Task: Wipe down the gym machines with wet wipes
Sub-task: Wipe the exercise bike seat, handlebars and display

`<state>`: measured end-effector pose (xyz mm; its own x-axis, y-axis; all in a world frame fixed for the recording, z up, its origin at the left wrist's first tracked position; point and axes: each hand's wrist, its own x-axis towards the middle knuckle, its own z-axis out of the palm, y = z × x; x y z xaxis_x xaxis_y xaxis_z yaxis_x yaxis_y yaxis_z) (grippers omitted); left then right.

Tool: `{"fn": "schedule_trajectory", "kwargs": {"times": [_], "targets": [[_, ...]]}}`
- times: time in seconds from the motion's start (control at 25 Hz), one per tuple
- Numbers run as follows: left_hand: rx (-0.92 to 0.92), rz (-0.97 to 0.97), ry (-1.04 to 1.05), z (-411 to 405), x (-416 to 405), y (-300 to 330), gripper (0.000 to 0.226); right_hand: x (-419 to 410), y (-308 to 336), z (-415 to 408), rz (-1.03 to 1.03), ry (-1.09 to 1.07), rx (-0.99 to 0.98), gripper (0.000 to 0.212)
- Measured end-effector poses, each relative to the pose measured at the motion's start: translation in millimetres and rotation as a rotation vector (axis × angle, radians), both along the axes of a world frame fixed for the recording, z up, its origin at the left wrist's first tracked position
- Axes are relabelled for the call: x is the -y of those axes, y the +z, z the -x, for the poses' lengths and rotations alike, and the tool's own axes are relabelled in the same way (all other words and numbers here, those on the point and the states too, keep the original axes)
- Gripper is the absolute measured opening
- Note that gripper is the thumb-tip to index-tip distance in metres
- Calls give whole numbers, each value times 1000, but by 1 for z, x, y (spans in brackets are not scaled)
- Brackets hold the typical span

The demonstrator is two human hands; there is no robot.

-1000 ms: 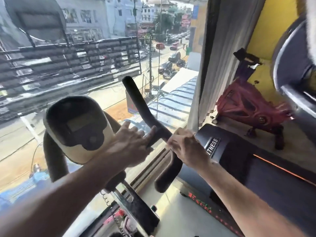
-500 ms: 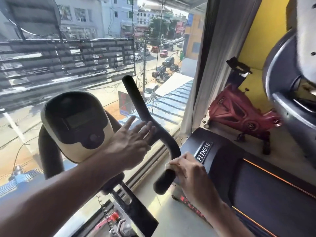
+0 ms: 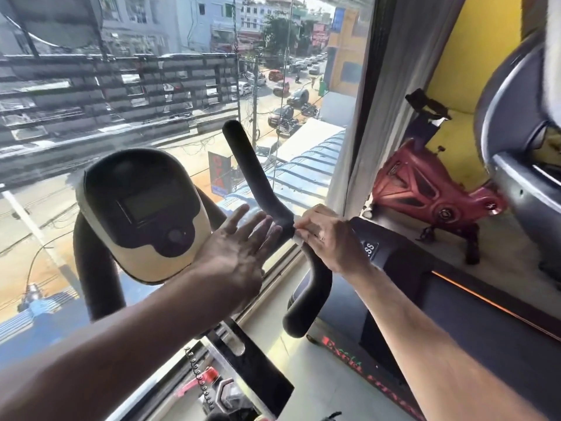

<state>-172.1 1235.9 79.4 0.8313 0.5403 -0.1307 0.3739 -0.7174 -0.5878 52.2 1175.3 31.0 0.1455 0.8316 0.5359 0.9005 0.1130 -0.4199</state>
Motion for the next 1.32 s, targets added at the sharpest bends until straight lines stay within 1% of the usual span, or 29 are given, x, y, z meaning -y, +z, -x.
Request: {"fn": "schedule_trajectory", "kwargs": {"times": [0.04, 0.08, 0.12, 0.16, 0.2, 0.24, 0.28, 0.4, 0.44, 0.56, 0.6, 0.64, 0.72, 0.76, 0.88, 1.0, 1.08, 1.16, 1.2, 1.28, 1.32], "targets": [[1, 16, 8, 0, 1, 0, 68, 9, -9, -3, 0, -79, -110, 9], [7, 26, 16, 1, 1, 0, 67, 21, -21, -4, 13, -165, -309, 8], [11, 28, 21, 1, 1, 1, 67, 31, -34, -5, 47, -199, -649, 10], [12, 31, 25, 0, 2, 2, 66, 38, -45, -3, 90, -154, -1045, 14], [12, 42, 28, 0, 3, 4, 66, 40, -52, 1, 126, -66, -1375, 16], [13, 60, 26, 0, 4, 6, 66, 37, -57, 4, 138, 20, -1563, 18], [20, 77, 25, 0, 6, 7, 66, 28, -55, 8, 132, 66, -1691, 21], [45, 109, 33, 2, 9, 9, 65, -6, -39, 16, 133, 73, -1997, 31], [51, 115, 34, 2, 10, 9, 65, -11, -34, 15, 145, 70, -2030, 33], [57, 110, 28, 2, 9, 9, 65, 7, -32, 16, 220, 70, -2020, 35], [55, 118, 25, 2, 9, 9, 66, 20, -36, 24, 188, 80, -2065, 35], [52, 122, 25, 2, 8, 9, 66, 34, -41, 35, 112, 85, -2132, 34], [52, 126, 26, 1, 6, 8, 67, 62, -54, 74, -51, 111, -2274, 33], [56, 138, 21, 2, 5, 7, 67, 76, -58, 96, -91, 115, -2333, 33], [94, 170, 18, 1, 4, 5, 66, 98, -51, 136, -67, 139, -2423, 38], [118, 190, 16, 1, 3, 5, 67, 91, -30, 118, 35, 49, -2468, 55], [129, 202, 21, 2, 3, 4, 68, 74, -27, 91, 42, -1, -2430, 65], [119, 200, 12, 2, 4, 5, 69, 53, -31, 64, 50, 4, -2330, 71], [117, 198, 6, 2, 4, 5, 69, 42, -32, 52, 89, 11, -2265, 71], [116, 198, -4, 2, 3, 7, 70, 21, -30, 26, 225, 46, -2075, 62], [100, 194, -12, 3, 4, 8, 72, 10, -26, 15, 320, 39, -1919, 53]]}}
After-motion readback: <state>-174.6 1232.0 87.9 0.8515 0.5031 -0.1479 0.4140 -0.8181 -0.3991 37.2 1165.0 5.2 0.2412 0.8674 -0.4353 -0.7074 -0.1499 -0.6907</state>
